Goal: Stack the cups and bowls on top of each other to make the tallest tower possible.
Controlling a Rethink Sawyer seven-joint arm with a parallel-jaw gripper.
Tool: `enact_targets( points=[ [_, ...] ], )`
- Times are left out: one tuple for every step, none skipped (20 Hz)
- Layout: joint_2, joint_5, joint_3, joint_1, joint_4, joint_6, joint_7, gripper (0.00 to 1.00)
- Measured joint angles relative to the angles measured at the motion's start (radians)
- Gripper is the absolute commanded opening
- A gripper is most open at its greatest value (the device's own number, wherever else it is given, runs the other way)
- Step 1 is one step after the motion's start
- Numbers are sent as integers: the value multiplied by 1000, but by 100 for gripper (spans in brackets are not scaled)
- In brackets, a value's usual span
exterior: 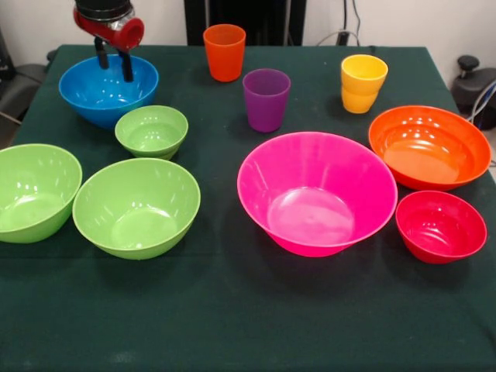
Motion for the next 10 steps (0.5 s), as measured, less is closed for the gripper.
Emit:
enact_targets(
  points=[
    [-1,-7,7,-2,0,0,0,100],
    [-2,-14,14,-3,1,0,0,100],
    [-3,-20,21,-5,1,0,0,100],
    [-8,-31,38,-6,5,0,0,100],
    [-10,-34,46,-6,7,0,0,100],
    [-11,-35,50,-6,8,0,0,100],
    [-15,-40,64,-7,13,0,0,100],
    [-17,-42,74,-7,16,0,0,100],
    [-18,-44,81,-8,18,0,0,100],
    [-22,-48,100,-10,24,0,0,100]
  ],
)
